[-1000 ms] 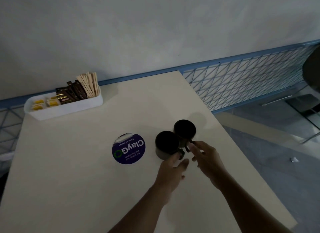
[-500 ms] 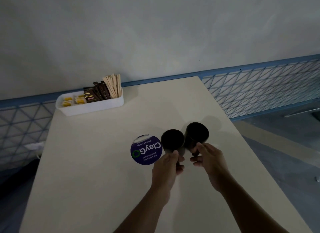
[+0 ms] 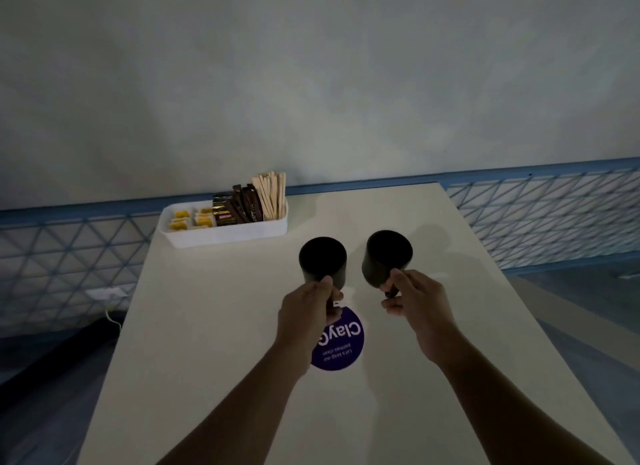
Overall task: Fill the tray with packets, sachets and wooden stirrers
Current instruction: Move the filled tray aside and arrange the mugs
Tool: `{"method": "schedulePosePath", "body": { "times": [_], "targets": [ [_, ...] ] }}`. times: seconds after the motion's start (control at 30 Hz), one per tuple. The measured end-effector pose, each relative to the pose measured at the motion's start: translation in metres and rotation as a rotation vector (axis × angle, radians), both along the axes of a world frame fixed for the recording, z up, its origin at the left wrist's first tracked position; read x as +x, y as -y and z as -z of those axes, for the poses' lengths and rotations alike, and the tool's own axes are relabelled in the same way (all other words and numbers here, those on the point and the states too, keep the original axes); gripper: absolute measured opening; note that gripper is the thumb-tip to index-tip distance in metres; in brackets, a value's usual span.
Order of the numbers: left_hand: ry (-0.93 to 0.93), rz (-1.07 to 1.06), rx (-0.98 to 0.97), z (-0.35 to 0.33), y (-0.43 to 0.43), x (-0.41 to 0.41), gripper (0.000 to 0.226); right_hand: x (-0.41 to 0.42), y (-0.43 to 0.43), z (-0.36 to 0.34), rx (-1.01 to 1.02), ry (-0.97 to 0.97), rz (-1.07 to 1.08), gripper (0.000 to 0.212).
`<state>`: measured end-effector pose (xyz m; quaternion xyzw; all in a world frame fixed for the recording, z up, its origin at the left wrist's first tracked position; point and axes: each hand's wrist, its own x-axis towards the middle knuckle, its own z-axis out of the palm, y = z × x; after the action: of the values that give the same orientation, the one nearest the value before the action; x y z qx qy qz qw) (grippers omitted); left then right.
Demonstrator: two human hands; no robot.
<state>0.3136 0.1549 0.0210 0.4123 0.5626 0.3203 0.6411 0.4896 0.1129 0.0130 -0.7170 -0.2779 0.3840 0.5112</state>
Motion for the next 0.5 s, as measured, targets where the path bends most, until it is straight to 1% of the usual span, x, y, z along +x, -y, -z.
{"method": "schedulePosePath", "body": {
  "times": [0.13,0.5],
  "targets": [
    [0.017,-0.050,0.016,-0.002,-0.043,0.003,0.034,-0.001,-0.039,-0.001,-0.013,-0.010,-0.022,0.028],
    [-0.016,-0.092,0.015,0.020,-0.145,0.023,0.030,0.007,-0.140,0.017,-0.056,-0.011,-0.034,0.027]
  ]
}}
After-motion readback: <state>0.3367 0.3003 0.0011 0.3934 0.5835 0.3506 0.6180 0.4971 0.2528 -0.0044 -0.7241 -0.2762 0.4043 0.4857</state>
